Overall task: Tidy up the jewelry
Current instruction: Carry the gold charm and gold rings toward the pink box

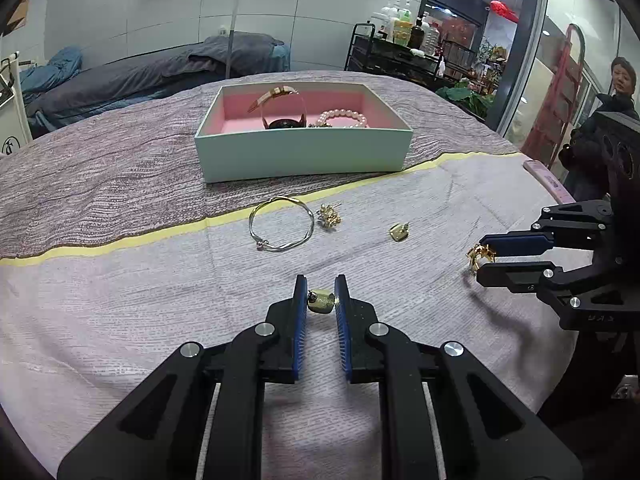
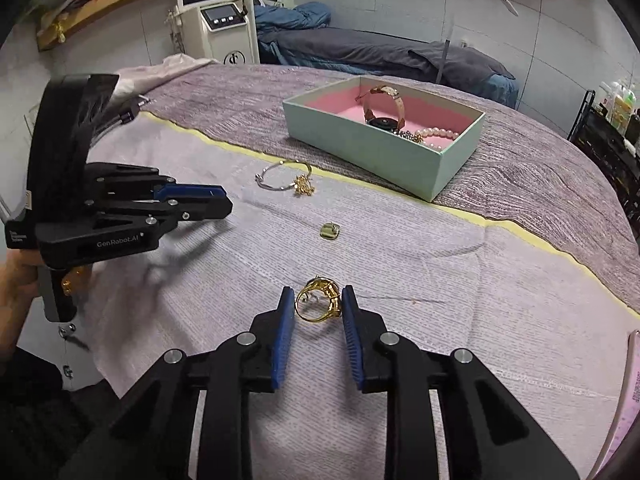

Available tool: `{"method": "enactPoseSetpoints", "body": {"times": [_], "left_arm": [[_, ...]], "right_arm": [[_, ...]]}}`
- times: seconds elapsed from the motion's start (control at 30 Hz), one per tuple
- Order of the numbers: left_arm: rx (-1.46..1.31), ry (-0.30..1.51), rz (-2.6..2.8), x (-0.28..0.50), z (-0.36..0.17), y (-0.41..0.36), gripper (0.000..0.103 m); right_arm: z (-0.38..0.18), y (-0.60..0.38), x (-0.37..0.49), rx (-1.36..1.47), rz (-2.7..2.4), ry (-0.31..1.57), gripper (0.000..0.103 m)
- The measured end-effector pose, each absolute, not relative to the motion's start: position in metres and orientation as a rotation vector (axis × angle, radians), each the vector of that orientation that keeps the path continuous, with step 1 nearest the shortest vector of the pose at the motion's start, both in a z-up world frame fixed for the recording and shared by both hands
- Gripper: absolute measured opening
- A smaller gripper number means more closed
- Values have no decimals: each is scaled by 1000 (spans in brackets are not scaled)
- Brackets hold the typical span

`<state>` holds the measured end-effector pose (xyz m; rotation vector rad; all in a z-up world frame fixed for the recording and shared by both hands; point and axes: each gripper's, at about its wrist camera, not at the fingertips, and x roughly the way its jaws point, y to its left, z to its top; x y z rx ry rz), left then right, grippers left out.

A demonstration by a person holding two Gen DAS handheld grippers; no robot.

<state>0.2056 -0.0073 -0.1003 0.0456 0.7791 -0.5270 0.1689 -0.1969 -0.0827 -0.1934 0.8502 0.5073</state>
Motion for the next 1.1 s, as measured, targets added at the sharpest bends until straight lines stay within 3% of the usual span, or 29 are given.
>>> {"method": "enactPoseSetpoints", "body": {"times": [0.47,0.83,1.1], "left_arm": [[79,759,-526,210,-90,-17,14],[84,718,-534,227,-74,-23,14],[104,712,-556,293,-44,-24,14]], "right_arm": [[-94,-200,176,-268,411,975,23],[-52,-206,207,-88,416,770,24],[-30,-192,273,-97,422,743,23]]}}
